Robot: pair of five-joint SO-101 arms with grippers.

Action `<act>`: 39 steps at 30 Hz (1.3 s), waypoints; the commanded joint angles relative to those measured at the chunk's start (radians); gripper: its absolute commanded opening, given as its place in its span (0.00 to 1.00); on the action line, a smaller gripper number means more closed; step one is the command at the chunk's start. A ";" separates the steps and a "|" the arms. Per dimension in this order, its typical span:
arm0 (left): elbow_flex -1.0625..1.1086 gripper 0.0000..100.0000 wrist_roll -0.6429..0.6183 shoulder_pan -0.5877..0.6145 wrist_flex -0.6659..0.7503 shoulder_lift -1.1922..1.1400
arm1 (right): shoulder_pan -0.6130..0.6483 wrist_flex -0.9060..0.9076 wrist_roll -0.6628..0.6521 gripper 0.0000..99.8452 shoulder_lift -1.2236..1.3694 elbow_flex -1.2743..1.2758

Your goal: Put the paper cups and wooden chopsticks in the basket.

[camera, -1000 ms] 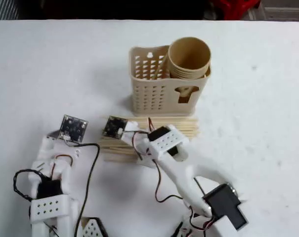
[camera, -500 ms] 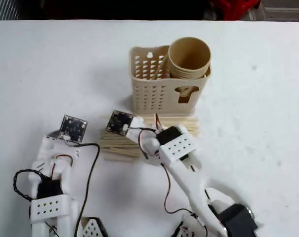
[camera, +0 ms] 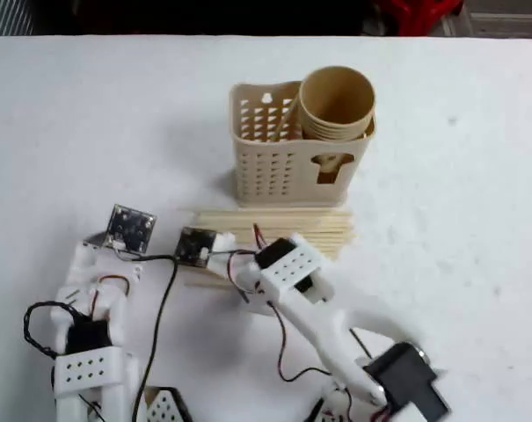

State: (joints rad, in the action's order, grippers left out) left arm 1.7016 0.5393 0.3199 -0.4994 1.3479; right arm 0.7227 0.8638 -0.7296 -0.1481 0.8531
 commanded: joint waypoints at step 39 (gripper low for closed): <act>-0.003 0.10 0.006 -0.016 -0.002 0.015 | -0.007 0.091 0.020 0.17 -0.147 -0.038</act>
State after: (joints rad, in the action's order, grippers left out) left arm 1.7016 0.5393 0.3199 -0.4994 1.3479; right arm 0.6736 1.0173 -0.7281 -0.3874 0.8209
